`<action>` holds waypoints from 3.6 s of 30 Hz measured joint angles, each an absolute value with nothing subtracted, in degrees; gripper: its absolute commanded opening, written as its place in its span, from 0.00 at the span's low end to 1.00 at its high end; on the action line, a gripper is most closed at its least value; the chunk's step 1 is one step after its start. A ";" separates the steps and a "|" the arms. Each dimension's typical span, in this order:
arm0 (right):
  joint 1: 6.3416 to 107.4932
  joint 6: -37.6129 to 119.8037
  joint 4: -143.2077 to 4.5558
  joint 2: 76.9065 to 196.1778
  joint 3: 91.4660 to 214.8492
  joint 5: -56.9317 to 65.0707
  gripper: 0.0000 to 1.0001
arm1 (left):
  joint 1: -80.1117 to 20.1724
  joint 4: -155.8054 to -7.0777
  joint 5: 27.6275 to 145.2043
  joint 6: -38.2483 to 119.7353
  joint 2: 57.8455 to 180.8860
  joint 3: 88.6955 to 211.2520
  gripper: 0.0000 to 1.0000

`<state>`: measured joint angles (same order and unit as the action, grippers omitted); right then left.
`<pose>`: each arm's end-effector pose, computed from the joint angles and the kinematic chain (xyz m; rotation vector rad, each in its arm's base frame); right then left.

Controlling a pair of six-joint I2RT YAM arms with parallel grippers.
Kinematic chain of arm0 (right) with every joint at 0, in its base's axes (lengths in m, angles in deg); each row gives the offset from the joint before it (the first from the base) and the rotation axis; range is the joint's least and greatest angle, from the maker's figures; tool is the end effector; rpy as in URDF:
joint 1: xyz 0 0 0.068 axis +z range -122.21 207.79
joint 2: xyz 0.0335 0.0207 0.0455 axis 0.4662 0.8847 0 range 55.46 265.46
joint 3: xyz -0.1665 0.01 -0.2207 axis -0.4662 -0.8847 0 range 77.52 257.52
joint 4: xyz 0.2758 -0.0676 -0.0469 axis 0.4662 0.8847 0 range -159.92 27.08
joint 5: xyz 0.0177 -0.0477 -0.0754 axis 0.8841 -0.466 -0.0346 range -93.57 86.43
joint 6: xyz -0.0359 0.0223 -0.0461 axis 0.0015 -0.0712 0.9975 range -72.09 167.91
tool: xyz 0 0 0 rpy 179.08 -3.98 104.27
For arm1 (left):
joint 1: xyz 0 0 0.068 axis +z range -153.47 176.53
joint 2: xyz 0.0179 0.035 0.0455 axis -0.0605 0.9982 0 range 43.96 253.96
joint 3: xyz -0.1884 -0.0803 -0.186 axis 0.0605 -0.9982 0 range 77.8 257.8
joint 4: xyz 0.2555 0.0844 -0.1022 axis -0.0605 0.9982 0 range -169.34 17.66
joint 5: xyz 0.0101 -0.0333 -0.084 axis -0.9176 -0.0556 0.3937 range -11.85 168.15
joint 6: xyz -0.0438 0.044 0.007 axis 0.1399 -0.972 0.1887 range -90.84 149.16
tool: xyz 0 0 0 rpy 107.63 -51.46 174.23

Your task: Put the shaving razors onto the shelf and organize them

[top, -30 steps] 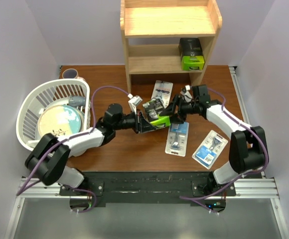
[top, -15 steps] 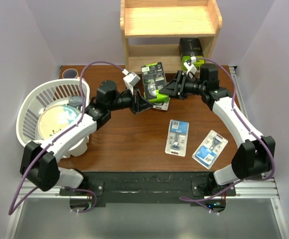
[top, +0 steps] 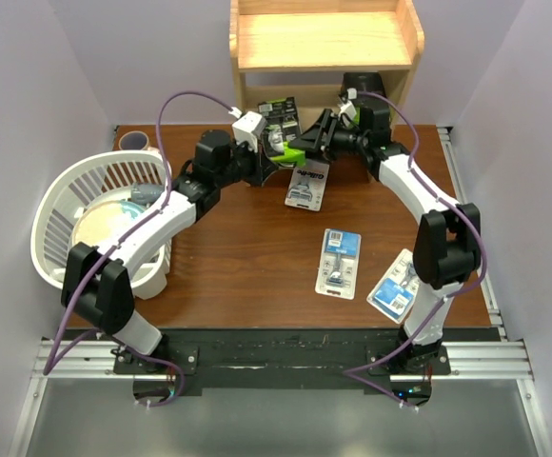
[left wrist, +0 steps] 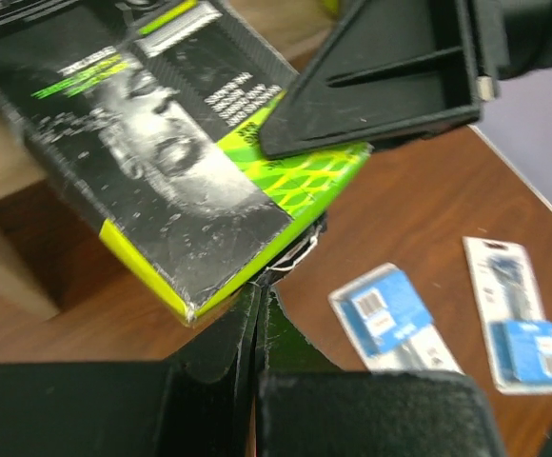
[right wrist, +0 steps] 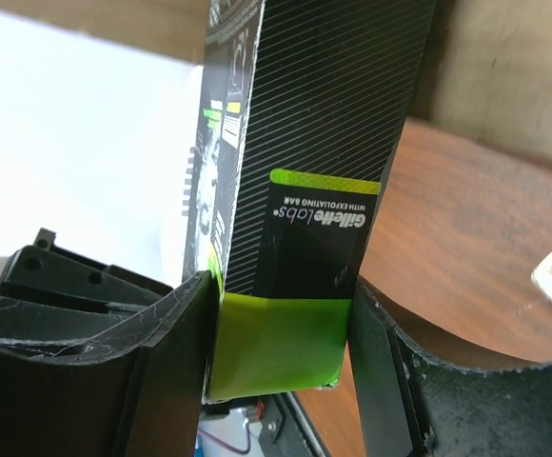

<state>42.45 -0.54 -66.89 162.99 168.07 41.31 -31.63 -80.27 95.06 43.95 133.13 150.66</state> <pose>0.4564 0.1542 0.3097 0.0283 2.1046 1.4524 0.3552 -0.2058 0.3306 0.4327 1.8525 -0.7887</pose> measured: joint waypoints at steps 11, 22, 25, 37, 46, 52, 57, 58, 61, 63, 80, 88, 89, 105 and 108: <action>43.58 0.08 -67.35 167.36 172.57 38.86 0.83 | -31.61 -80.29 80.39 43.36 134.76 152.94 0.00; 43.08 1.80 -66.30 165.30 170.27 37.88 0.90 | -31.61 -80.94 80.02 44.89 135.57 153.13 0.00; 42.31 6.09 -62.44 161.13 168.18 37.22 0.90 | -31.61 -81.86 81.07 45.04 135.53 152.96 0.00; 42.73 36.77 -44.40 140.08 162.06 25.49 0.88 | -31.61 -86.45 88.44 48.10 135.03 151.28 0.03; 46.71 53.60 -41.85 129.37 148.92 6.32 0.86 | -31.61 -88.68 88.24 49.59 137.96 151.76 0.06; 47.12 60.05 -43.33 127.12 145.23 1.12 0.86 | -31.61 -89.62 88.22 49.57 139.00 151.89 0.06; 49.70 66.04 -44.71 124.02 140.37 -1.48 0.85 | -31.61 -89.93 87.41 49.57 140.47 153.62 0.08; 50.14 67.00 -44.91 123.51 139.72 -1.59 0.85 | -31.61 -89.95 87.00 49.55 140.99 154.25 0.09; 51.45 70.24 -45.80 121.24 136.79 -1.77 0.85 | -31.61 -89.97 85.68 49.48 142.13 155.67 0.26; 51.84 72.05 -45.96 119.86 135.11 -2.16 0.85 | -31.61 -90.01 85.29 49.26 142.24 155.93 0.38; 71.01 107.26 -85.34 133.22 129.40 -19.04 0.97 | -26.41 -83.02 87.83 46.40 114.55 142.77 0.59; 72.41 123.20 -102.11 149.26 131.19 -22.18 0.97 | -16.14 -80.55 88.66 48.30 108.01 137.33 0.58; 72.39 124.27 -103.26 150.48 131.94 -22.40 0.97 | -15.15 -80.40 88.70 48.63 107.55 136.59 0.58; 72.24 135.30 -117.08 161.68 140.77 -25.20 0.99 | -10.04 -83.06 92.70 53.85 103.92 129.92 0.56; 71.87 135.83 -117.38 164.19 143.59 -25.61 0.99 | -9.75 -83.59 93.07 54.29 103.95 129.55 0.56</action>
<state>71.87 135.83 -117.38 164.19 143.59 -25.61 -9.75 -83.59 93.07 54.29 103.95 129.55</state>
